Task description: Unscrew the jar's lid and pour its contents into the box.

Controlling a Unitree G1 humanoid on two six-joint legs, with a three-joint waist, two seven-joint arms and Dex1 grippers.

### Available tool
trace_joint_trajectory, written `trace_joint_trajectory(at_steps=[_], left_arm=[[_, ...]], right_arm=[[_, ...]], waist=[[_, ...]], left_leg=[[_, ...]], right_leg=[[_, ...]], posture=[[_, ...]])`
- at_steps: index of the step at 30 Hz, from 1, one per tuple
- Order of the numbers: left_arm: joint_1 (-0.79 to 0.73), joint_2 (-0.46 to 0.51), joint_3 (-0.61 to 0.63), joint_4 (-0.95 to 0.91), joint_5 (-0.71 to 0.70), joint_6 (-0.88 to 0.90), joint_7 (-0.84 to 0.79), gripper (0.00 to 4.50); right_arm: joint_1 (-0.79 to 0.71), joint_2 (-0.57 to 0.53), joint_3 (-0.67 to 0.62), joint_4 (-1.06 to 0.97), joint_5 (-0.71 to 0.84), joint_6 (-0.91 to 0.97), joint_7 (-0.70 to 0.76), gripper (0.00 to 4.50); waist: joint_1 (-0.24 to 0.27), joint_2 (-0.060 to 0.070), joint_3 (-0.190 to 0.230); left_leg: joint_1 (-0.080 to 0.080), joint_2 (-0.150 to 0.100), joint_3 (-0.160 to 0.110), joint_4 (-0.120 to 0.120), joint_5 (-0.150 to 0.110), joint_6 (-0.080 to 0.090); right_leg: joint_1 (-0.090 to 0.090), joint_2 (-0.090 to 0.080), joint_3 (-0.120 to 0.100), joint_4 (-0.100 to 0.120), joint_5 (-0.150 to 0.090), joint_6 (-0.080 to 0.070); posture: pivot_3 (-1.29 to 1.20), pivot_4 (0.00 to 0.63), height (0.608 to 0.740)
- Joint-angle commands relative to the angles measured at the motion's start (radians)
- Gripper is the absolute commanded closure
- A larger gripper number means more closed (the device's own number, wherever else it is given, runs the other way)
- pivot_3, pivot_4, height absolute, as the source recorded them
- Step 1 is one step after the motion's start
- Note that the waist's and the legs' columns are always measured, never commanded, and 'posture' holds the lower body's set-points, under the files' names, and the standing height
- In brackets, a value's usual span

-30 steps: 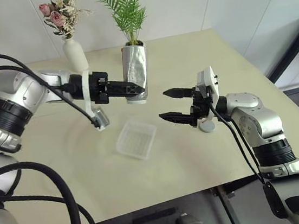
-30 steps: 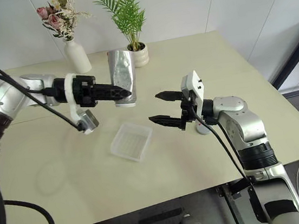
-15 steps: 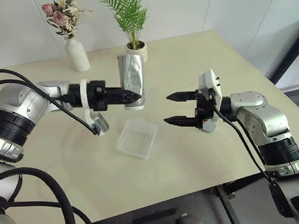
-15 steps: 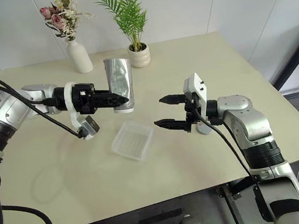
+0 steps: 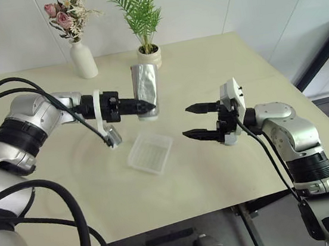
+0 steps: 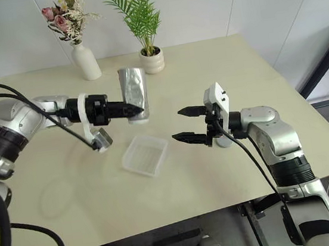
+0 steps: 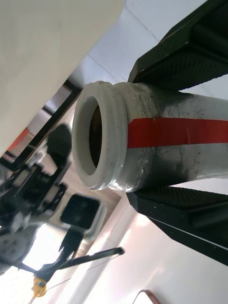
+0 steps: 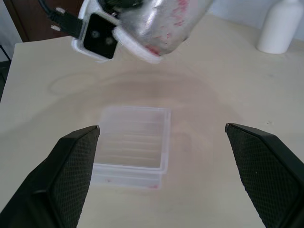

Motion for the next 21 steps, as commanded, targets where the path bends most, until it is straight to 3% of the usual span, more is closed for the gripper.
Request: trace_joint_trajectory(at_steps=[1, 7, 9, 16, 21], left_arm=[[-0.065, 0.003, 0.005, 0.045, -0.021, 0.030, 0.039, 2.05], [0.105, 0.065, -0.024, -0.207, -0.061, -0.043, 0.005, 2.05], [0.086, 0.064, 0.005, -0.200, -0.082, -0.045, -0.026, 2.05], [0.017, 0.048, 0.019, -0.085, -0.101, -0.025, -0.040, 2.05], [0.033, 0.061, 0.075, -0.064, -0.209, -0.096, -0.106, 2.05]], right_arm=[[-0.006, 0.000, -0.018, -0.037, 0.018, 0.000, -0.004, 0.04], [0.019, 0.010, -0.021, -0.063, 0.024, 0.008, -0.023, 0.04], [0.027, 0.007, -0.022, -0.070, 0.027, 0.011, -0.024, 0.04], [0.020, 0.007, -0.027, -0.059, 0.024, 0.003, -0.027, 0.04], [0.026, 0.008, -0.026, -0.070, 0.028, 0.006, -0.030, 0.04]], waist=[[-0.004, 0.000, 0.000], [-0.003, 0.000, 0.000], [0.000, -0.005, 0.003], [-0.003, -0.005, 0.003], [-0.002, -0.005, 0.003]], left_leg=[[0.000, -0.001, 0.000, 0.000, 0.000, 0.001], [0.001, 0.001, 0.001, -0.003, 0.000, -0.001], [-0.001, 0.001, 0.001, -0.002, 0.000, -0.002], [0.001, -0.001, 0.001, -0.001, -0.001, -0.001], [0.001, 0.000, 0.000, -0.001, -0.001, -0.001]], right_leg=[[0.000, -0.001, 0.001, -0.001, 0.000, 0.000], [-0.001, 0.000, 0.001, -0.001, -0.001, 0.000], [-0.003, 0.000, 0.000, 0.000, -0.001, 0.000], [0.001, -0.001, 0.001, -0.001, -0.001, 0.000], [0.000, -0.001, 0.000, 0.001, -0.001, 0.000]], posture=[[0.00, 0.150, 0.740], [0.00, 0.150, 0.740], [0.00, 0.150, 0.740], [0.00, 0.150, 0.740], [0.00, 0.150, 0.740]])
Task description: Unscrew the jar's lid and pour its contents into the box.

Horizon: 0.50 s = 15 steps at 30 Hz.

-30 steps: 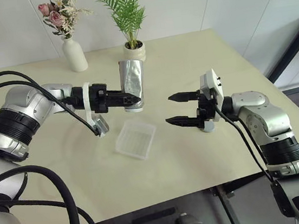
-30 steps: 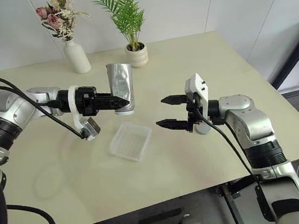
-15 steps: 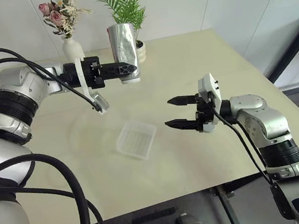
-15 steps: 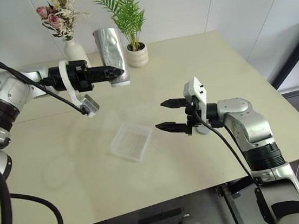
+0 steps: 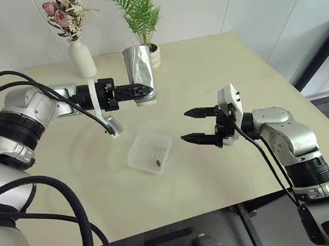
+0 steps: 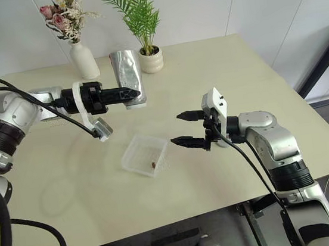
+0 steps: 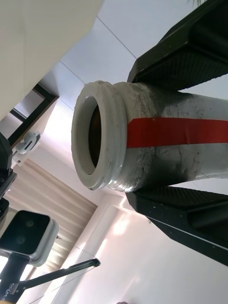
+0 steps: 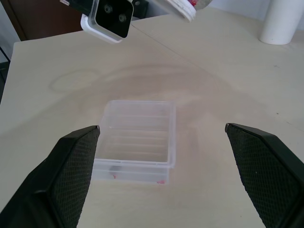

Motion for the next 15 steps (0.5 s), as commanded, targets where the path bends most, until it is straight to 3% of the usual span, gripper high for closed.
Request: trace_joint_trajectory(at_steps=[1, 8, 11, 15], left_arm=[[-0.002, 0.030, 0.080, 0.009, -0.109, -0.038, -0.052, 2.05], [0.083, 0.093, 0.253, 0.024, -0.406, -0.176, -0.276, 2.05], [0.208, 0.092, 0.389, 0.070, -0.751, -0.240, -0.558, 2.05], [0.428, 0.070, 0.577, -0.018, -1.127, -0.118, -0.855, 2.05]], right_arm=[[-0.002, 0.000, -0.027, -0.039, 0.026, -0.005, -0.002, 0.04], [0.018, -0.015, -0.032, -0.057, 0.034, 0.007, 0.000, 0.04], [0.023, -0.020, -0.032, -0.062, 0.036, 0.015, 0.000, 0.04], [0.022, -0.026, -0.031, -0.066, 0.037, 0.024, 0.001, 0.04]], waist=[[0.001, 0.000, 0.000], [-0.002, 0.000, 0.000], [-0.002, 0.001, 0.000], [-0.005, 0.001, 0.000]], left_leg=[[0.000, 0.000, 0.000, 0.000, 0.000, 0.000], [0.000, 0.001, 0.000, -0.001, 0.000, 0.000], [0.000, 0.000, 0.001, 0.000, 0.000, 0.000], [0.000, 0.001, 0.000, 0.002, 0.000, 0.000]], right_leg=[[0.000, 0.000, 0.000, 0.000, 0.000, 0.000], [0.000, 0.000, 0.000, -0.001, 0.000, 0.000], [0.000, 0.000, 0.000, 0.000, 0.000, 0.000], [0.000, 0.001, -0.001, 0.003, 0.000, 0.000]], posture=[[0.00, 0.150, 0.740], [0.00, 0.150, 0.740], [0.00, 0.150, 0.740], [0.00, 0.150, 0.740]])
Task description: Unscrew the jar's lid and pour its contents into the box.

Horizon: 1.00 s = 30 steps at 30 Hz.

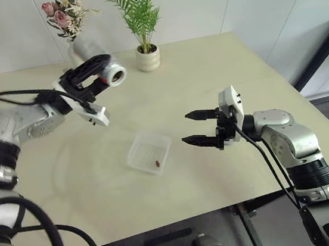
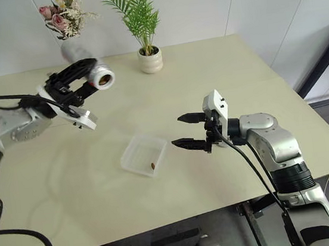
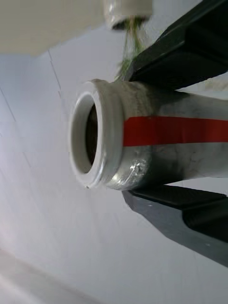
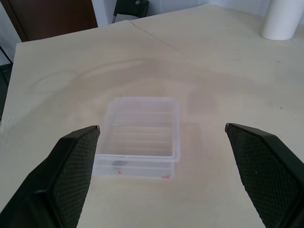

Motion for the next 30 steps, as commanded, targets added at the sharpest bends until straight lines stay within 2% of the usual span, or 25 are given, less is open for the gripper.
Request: trace_joint_trajectory(at_steps=[1, 5, 7, 11, 13, 17, 21, 30], left_arm=[[0.129, -0.013, 0.185, -0.109, -0.337, 0.125, -0.246, 2.05], [0.357, -0.076, 0.372, -0.255, -0.652, 0.383, -0.469, 2.05], [0.451, -0.112, 0.451, -0.345, -0.763, 0.515, -0.547, 2.05], [0.594, -0.181, 0.577, -0.524, -0.884, 0.771, -0.601, 2.05], [0.660, -0.243, 0.650, -0.603, -0.966, 0.907, -0.590, 2.05], [0.754, -0.355, 0.769, -0.720, -1.036, 1.086, -0.527, 2.05], [0.781, -0.424, 0.849, -0.786, -1.072, 1.167, -0.499, 2.05], [0.838, -0.544, 0.958, -0.845, -1.145, 1.159, -0.530, 2.05]], right_arm=[[-0.003, -0.015, -0.029, -0.046, 0.024, 0.006, 0.001, 0.04], [-0.016, -0.026, -0.026, -0.050, 0.028, 0.012, 0.011, 0.04], [-0.016, -0.029, -0.024, -0.059, 0.028, 0.015, 0.012, 0.04], [-0.009, -0.030, -0.030, -0.080, 0.030, 0.020, -0.001, 0.04], [-0.002, -0.030, -0.032, -0.095, 0.032, 0.023, -0.010, 0.04], [0.024, -0.034, -0.033, -0.143, 0.045, 0.042, -0.030, 0.04], [0.043, -0.043, -0.036, -0.173, 0.054, 0.061, -0.036, 0.04], [0.066, -0.048, -0.033, -0.221, 0.070, 0.095, -0.056, 0.04]], waist=[[-0.001, 0.000, 0.000], [-0.002, 0.000, 0.000], [-0.007, 0.001, 0.000], [-0.011, 0.001, 0.000], [-0.013, 0.001, 0.000], [-0.016, 0.001, -0.001], [-0.017, 0.000, -0.001], [-0.016, 0.000, -0.001]], left_leg=[[0.000, 0.000, -0.001, 0.001, 0.000, 0.000], [-0.001, 0.000, -0.002, 0.003, 0.000, 0.000], [-0.001, 0.000, -0.003, 0.003, 0.000, 0.000], [-0.001, 0.000, -0.007, 0.004, 0.000, 0.000], [-0.001, 0.000, -0.008, 0.004, 0.000, 0.000], [0.000, 0.000, -0.011, 0.005, 0.000, 0.000], [0.000, 0.000, -0.015, 0.006, 0.000, 0.000], [0.001, -0.002, -0.026, 0.002, -0.001, 0.001]], right_leg=[[0.000, 0.000, -0.001, 0.000, 0.000, 0.000], [0.001, 0.000, -0.002, 0.001, 0.000, 0.000], [0.002, 0.000, -0.002, 0.001, 0.000, 0.000], [0.003, 0.001, -0.005, 0.002, 0.000, 0.000], [0.004, 0.001, -0.005, 0.001, 0.000, 0.000], [0.007, 0.001, -0.007, 0.000, 0.000, 0.000], [0.010, 0.000, -0.012, -0.002, 0.001, -0.001], [0.018, -0.001, -0.022, -0.009, 0.002, -0.003]], posture=[[0.00, 0.150, 0.740], [0.00, 0.150, 0.740], [0.00, 0.150, 0.740], [0.00, 0.150, 0.740], [0.00, 0.150, 0.740], [0.00, 0.150, 0.740], [0.00, 0.150, 0.740], [0.00, 0.150, 0.740]])
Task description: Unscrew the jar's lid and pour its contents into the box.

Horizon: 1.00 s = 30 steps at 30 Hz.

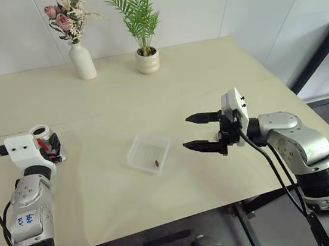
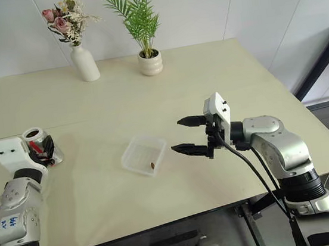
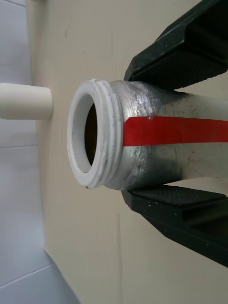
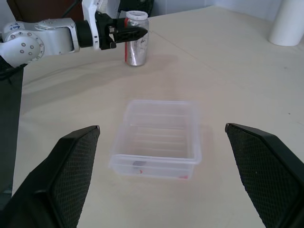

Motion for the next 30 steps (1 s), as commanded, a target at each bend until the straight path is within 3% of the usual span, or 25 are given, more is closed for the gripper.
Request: trace_joint_trajectory(at_steps=[1, 19, 25, 30], left_arm=[[0.014, -0.017, 0.041, -0.051, -0.036, -0.031, -0.029, 2.05], [0.104, -0.032, 0.072, -0.050, -0.002, -0.204, -0.117, 2.05], [0.115, -0.034, 0.069, -0.074, -0.002, -0.236, -0.141, 0.13], [0.126, -0.028, 0.078, -0.088, 0.005, -0.239, -0.132, 0.04]], right_arm=[[-0.002, -0.011, -0.019, -0.039, 0.020, 0.006, -0.009, 0.04], [0.037, -0.007, -0.001, -0.088, 0.037, 0.026, -0.013, 0.04], [0.046, -0.006, 0.001, -0.093, 0.042, 0.025, -0.008, 0.00], [0.033, -0.005, 0.004, -0.069, 0.036, 0.013, -0.001, 0.00]], waist=[[0.001, 0.000, 0.000], [0.014, 0.000, 0.000], [0.023, 0.000, 0.000], [0.023, 0.000, 0.000]], left_leg=[[0.000, 0.000, -0.001, -0.001, 0.000, 0.000], [-0.002, 0.000, -0.005, -0.010, -0.001, -0.002], [-0.002, 0.000, -0.005, -0.012, -0.001, -0.002], [-0.002, 0.000, -0.005, -0.015, -0.001, -0.002]], right_leg=[[0.000, 0.000, -0.001, -0.001, 0.000, 0.000], [0.002, 0.000, -0.007, -0.012, 0.000, -0.003], [0.002, -0.001, -0.007, -0.015, 0.000, -0.003], [0.002, -0.001, -0.007, -0.018, 0.000, -0.004]], posture=[[0.00, 0.150, 0.740], [0.00, 0.150, 0.740], [0.00, 0.150, 0.740], [0.00, 0.150, 0.740]])
